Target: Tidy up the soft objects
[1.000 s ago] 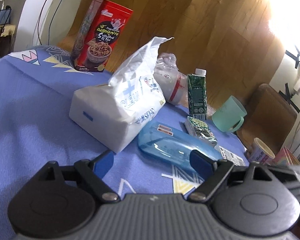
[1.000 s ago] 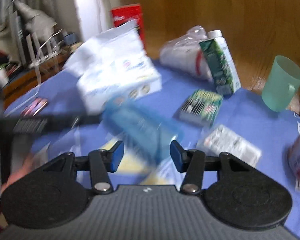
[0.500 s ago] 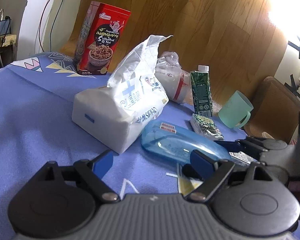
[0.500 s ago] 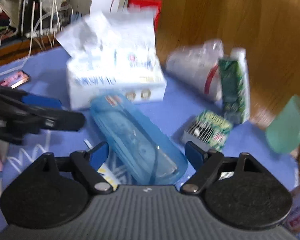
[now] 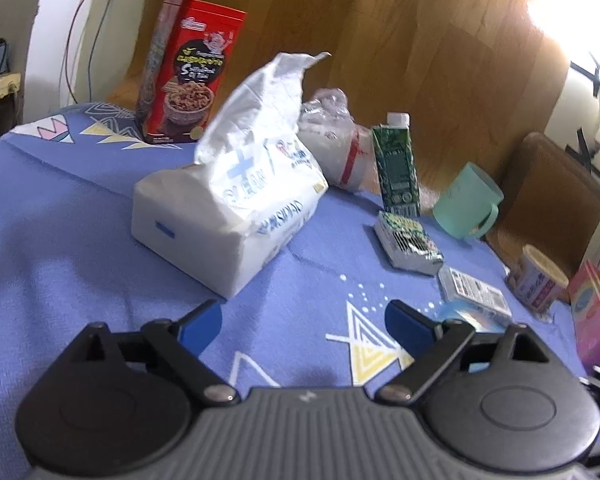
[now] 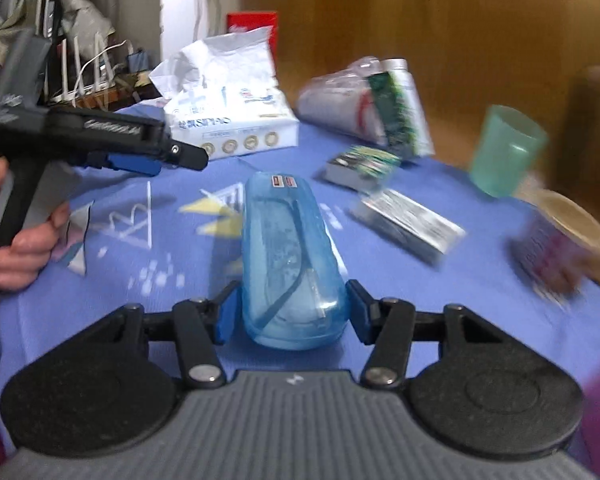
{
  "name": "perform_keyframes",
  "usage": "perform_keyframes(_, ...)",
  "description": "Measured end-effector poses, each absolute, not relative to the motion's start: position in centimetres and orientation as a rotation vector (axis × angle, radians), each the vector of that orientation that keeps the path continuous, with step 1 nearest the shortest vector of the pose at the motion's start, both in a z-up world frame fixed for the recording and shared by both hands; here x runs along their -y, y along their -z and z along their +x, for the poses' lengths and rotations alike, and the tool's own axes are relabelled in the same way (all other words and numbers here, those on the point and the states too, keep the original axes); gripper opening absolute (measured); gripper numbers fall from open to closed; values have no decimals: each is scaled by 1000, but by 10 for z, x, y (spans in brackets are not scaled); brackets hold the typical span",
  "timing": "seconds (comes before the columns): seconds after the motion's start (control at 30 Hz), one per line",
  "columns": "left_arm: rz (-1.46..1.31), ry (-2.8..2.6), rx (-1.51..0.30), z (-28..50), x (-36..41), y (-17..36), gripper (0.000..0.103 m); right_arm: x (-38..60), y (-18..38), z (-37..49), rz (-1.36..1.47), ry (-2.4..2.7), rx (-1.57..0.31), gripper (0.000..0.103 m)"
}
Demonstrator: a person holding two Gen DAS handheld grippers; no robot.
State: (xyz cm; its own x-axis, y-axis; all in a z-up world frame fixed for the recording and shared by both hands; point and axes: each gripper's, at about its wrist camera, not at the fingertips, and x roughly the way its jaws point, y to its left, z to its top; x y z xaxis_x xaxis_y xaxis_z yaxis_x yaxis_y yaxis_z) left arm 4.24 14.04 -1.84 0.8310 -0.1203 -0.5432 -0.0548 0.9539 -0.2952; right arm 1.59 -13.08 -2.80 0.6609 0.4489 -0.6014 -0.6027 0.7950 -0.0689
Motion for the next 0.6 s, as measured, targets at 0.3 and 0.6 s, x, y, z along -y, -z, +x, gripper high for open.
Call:
perform_keyframes(0.3, -177, 57, -623, 43, -115, 17, 99, 159, 34, -18, -192, -506, -588, 58)
perform_keyframes(0.6, -203, 77, -643, 41, -111, 18, 102, 161, 35, -25, -192, -506, -582, 62)
